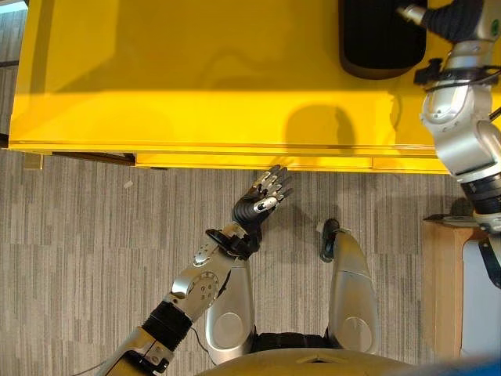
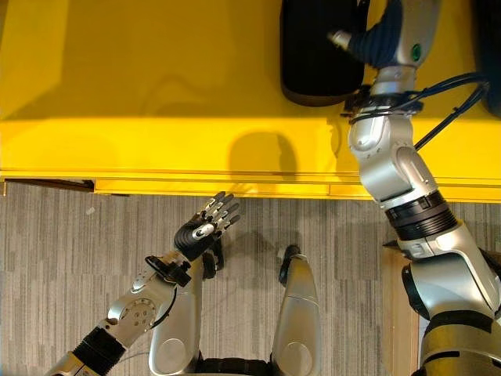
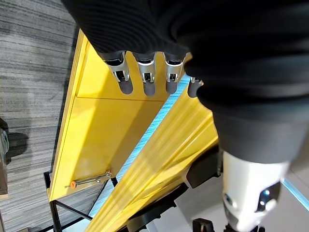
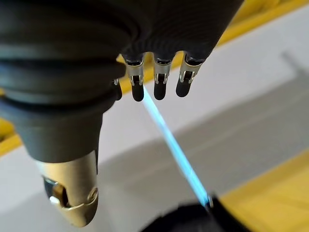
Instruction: Move parts from the plastic box to the shelf.
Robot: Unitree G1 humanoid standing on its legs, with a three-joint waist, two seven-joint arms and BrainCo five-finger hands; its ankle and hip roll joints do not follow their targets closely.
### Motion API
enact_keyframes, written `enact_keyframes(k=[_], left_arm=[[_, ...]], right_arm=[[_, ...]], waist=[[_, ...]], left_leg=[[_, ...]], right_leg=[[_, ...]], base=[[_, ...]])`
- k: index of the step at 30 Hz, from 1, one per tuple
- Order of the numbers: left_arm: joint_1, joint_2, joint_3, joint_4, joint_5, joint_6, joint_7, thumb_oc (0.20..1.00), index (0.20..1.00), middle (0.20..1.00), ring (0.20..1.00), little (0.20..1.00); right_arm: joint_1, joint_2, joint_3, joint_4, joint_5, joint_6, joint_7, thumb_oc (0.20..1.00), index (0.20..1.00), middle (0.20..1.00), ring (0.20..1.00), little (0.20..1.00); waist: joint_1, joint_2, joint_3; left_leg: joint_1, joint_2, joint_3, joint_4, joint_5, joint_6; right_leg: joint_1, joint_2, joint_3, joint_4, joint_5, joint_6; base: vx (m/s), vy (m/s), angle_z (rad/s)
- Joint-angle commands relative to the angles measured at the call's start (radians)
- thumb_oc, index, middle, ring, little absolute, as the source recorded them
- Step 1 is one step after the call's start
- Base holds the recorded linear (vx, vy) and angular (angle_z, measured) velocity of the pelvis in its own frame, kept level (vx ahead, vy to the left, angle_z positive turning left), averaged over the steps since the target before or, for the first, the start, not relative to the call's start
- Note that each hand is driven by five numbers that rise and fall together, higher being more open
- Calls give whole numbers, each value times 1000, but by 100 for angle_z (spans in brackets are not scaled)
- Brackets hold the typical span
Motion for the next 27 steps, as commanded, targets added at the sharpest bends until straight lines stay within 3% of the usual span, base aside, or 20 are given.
enact_keyframes(k=[1,6,13,20,27], left_arm=[[50,-28,-2,-50,-2,-40,-25,1000,1000,1000,1000,1000],[47,-25,2,-61,6,-40,-14,1000,1000,1000,1000,1000],[32,-34,5,-69,12,-32,19,1000,1000,1000,1000,1000],[25,-35,1,-77,25,-14,24,1000,1000,1000,1000,1000],[22,-39,-1,-86,28,-7,37,1000,1000,1000,1000,1000]], right_arm=[[-7,-6,-12,-44,-38,-4,54,1000,1000,1000,1000,1000],[7,-5,20,-86,-46,21,124,1000,1000,1000,1000,1000],[35,23,53,-114,-27,135,195,1000,1000,1000,1000,1000],[22,44,73,-60,-41,150,254,1000,1000,1000,1000,1000],[-13,63,114,-4,-35,214,340,1000,1000,1000,1000,1000]], waist=[[-4,11,-32],[-6,8,-32],[-11,1,-32],[-4,3,-32],[5,4,-32]], left_leg=[[108,-38,-14,-73,-91,30],[109,-36,-10,-82,-86,32],[114,-28,-1,-99,-75,29],[115,-33,-1,-104,-73,33],[111,-40,-2,-104,-69,34]], right_leg=[[24,85,-25,90,-64,-54],[22,87,-24,78,-55,-50],[28,88,-25,62,-48,-49],[32,83,-29,62,-48,-49],[34,82,-32,64,-47,-51]], base=[[0,0,0],[0,0,0],[-4,6,-2],[0,0,0],[0,0,0]])
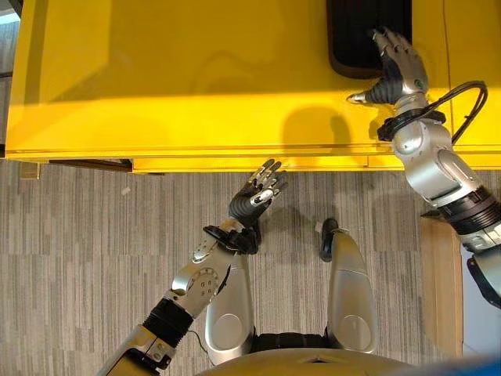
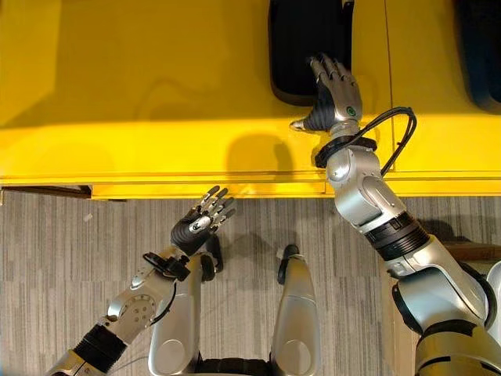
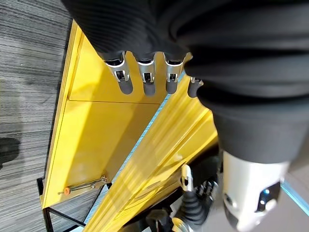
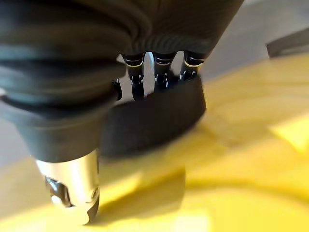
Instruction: Move parts from the plastic box to the shelf.
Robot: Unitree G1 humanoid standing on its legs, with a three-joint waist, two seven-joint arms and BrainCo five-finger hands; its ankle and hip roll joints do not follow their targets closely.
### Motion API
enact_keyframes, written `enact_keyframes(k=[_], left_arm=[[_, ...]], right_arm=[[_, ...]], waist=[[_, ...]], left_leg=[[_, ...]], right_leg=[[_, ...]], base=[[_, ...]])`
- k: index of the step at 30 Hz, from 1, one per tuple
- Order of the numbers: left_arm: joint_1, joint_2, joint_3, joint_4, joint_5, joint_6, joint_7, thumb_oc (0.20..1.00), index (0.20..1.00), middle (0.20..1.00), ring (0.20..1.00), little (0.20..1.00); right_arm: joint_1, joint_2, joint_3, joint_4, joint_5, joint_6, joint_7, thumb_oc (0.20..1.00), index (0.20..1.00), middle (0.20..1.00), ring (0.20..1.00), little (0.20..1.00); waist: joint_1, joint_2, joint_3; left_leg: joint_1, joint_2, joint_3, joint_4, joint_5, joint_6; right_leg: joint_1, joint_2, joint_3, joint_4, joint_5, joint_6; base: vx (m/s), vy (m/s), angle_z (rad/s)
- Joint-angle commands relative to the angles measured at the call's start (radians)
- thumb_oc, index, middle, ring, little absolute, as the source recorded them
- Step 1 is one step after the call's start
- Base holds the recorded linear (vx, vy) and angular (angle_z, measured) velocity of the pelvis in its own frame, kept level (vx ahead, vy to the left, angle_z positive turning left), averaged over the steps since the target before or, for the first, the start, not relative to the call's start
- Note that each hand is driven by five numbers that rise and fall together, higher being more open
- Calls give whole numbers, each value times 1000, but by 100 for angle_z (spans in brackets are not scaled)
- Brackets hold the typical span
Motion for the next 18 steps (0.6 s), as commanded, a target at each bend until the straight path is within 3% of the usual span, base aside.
enact_keyframes(k=[1,10,18], left_arm=[[31,-32,-19,-90,23,-7,-5,1000,1000,1000,1000,1000],[32,-29,-25,-86,18,-16,-14,1000,1000,1000,1000,1000],[51,-30,-9,-83,27,-6,-42,1000,1000,1000,1000,1000]], right_arm=[[-79,13,5,9,-39,21,17,1000,1000,1000,1000,1000],[-140,-20,44,68,-320,-5,64,1000,1000,1000,1000,1000],[-177,-55,110,90,-394,27,195,1000,1000,1000,1000,1000]], waist=[[19,5,-33],[30,7,-33],[36,9,-33]], left_leg=[[95,-43,-12,-91,-69,33],[93,-43,-16,-78,-78,35],[99,-42,-13,-72,-83,36]], right_leg=[[17,77,-39,87,-63,-56],[23,66,-47,98,-69,-56],[27,63,-48,98,-70,-56]], base=[[0,0,0],[0,0,0],[0,0,0]])
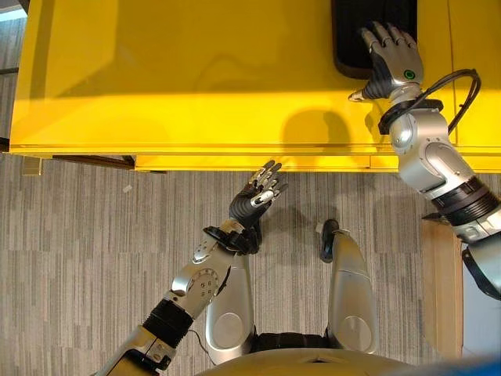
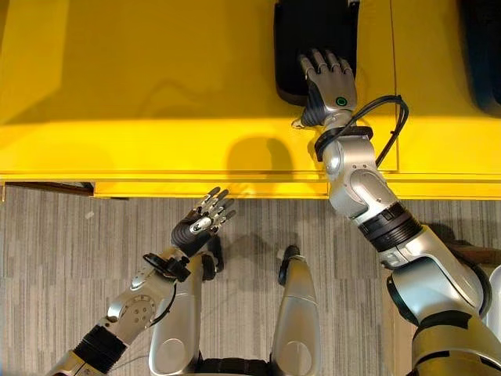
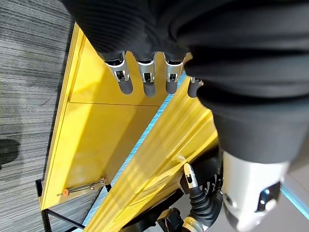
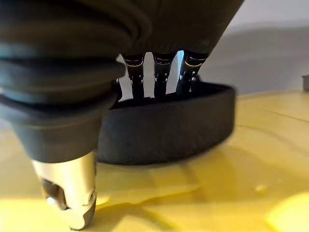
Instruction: Move parts from the plastic box to the shelf.
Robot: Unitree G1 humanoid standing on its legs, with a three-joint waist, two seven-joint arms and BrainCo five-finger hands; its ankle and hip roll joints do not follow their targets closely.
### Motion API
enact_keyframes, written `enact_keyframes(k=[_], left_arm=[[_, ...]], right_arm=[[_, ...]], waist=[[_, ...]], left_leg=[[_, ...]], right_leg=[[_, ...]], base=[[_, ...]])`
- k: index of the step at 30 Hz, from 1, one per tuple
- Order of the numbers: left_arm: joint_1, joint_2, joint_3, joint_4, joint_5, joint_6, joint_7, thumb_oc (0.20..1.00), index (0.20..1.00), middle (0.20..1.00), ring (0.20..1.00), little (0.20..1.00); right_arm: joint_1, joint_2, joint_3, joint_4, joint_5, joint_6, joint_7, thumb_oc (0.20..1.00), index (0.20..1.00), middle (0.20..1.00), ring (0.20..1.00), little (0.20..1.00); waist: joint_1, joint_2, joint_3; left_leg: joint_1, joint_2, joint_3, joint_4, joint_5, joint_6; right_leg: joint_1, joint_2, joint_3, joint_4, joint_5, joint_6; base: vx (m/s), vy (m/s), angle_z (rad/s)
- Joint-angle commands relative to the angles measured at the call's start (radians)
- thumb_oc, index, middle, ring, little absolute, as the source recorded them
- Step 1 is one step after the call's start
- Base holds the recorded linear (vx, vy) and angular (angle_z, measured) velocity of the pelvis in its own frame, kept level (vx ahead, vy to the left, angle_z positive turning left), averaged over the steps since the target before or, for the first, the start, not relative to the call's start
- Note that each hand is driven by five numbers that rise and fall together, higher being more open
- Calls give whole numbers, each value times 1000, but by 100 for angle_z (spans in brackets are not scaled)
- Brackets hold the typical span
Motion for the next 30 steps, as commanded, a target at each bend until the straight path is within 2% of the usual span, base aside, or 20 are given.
enact_keyframes(k=[1,10,15,21,30], left_arm=[[47,-30,-8,-84,21,-11,-39,1000,1000,1000,1000,1000],[66,-19,13,-94,20,-4,-51,1000,1000,1000,1000,1000],[75,-15,25,-108,21,1,-45,1000,1000,1000,1000,1000],[71,-13,38,-115,16,7,-26,1000,1000,1000,1000,1000],[69,-8,34,-126,15,38,-10,1000,1000,1000,1000,1000]], right_arm=[[-78,-75,43,32,-104,14,51,1000,1000,1000,1000,1000],[-80,-112,85,4,-97,36,153,1000,1000,1000,1000,1000],[-52,-124,86,-47,-15,79,255,1000,1000,1000,1000,1000],[-5,-119,84,-93,42,98,355,1000,1000,1000,1000,1000],[41,-122,73,-122,87,116,413,1000,1000,1000,1000,1000]], waist=[[24,9,-33],[26,4,-33],[23,-3,-33],[17,-15,-33],[16,-27,-33]], left_leg=[[98,-42,-12,-71,-85,34],[104,-39,-6,-79,-82,34],[102,-36,-2,-75,-83,35],[108,-29,2,-74,-82,36],[107,-25,2,-64,-88,40]], right_leg=[[25,63,-48,100,-72,-58],[27,62,-50,104,-75,-58],[24,66,-49,108,-78,-60],[28,69,-48,108,-77,-62],[29,69,-51,118,-81,-63]], base=[[0,0,0],[0,0,0],[0,0,0],[0,0,0],[6,-8,2]])
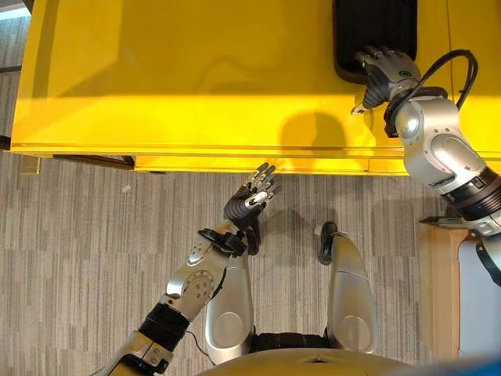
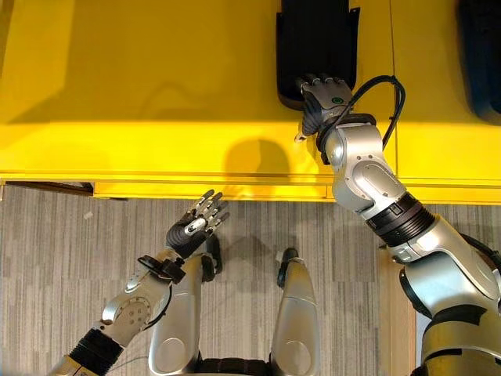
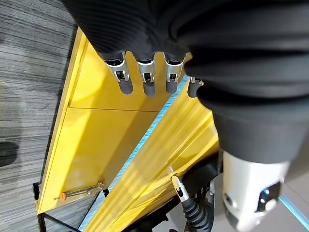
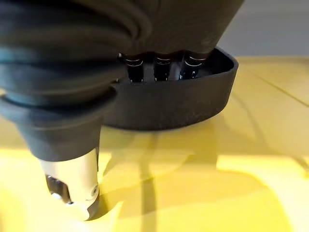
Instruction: Move parts from the plastic box to the shelf.
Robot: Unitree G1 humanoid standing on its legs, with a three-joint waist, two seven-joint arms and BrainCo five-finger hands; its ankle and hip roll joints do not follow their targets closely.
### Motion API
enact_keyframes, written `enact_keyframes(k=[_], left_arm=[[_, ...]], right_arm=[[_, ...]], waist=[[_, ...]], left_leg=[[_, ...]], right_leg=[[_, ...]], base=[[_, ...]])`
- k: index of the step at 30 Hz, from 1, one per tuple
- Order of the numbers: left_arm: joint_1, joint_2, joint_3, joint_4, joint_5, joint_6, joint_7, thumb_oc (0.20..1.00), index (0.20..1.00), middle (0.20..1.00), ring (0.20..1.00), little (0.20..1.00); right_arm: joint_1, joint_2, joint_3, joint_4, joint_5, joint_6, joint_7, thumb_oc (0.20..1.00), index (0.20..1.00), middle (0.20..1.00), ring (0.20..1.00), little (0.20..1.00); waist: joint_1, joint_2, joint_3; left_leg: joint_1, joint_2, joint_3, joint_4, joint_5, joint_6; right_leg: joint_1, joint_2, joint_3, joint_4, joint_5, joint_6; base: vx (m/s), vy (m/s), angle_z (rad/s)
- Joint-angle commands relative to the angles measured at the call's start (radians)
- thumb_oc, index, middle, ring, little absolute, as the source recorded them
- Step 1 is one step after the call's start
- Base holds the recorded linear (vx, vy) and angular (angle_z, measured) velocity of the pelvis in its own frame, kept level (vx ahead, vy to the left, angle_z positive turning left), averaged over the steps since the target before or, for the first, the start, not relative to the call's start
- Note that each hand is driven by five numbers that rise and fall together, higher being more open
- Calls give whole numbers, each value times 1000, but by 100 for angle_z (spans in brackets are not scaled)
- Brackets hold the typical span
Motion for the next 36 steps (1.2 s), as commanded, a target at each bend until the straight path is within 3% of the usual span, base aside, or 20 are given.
enact_keyframes(k=[1,18,25,36], left_arm=[[41,-6,-13,-124,7,-9,-6,1000,1000,1000,1000,1000],[51,1,-21,-118,9,-21,-5,1000,1000,1000,1000,1000],[48,5,-25,-122,9,-28,-4,1000,1000,1000,1000,1000],[46,12,-21,-121,12,-26,4,1000,1000,1000,1000,1000]], right_arm=[[61,-47,27,-21,29,4,37,1000,1000,1000,1000,1000],[115,-49,-7,-44,26,-34,3,1000,1000,1000,1000,1000],[136,-45,-10,-51,34,-11,37,1000,1000,1000,1000,1000],[180,-41,-10,-12,31,-27,85,1000,1000,1000,1000,1000]], waist=[[15,-8,-31],[5,-10,-31],[3,-12,-31],[5,-22,-31]], left_leg=[[91,-26,12,-63,-84,32],[83,-21,19,-48,-93,40],[88,-23,19,-44,-97,41],[98,-22,14,-38,-102,42]], right_leg=[[-1,69,-36,131,-82,-63],[-6,71,-34,133,-81,-64],[1,71,-35,133,-81,-64],[12,72,-41,140,-86,-67]], base=[[0,0,0],[0,0,0],[0,0,0],[0,0,0]])
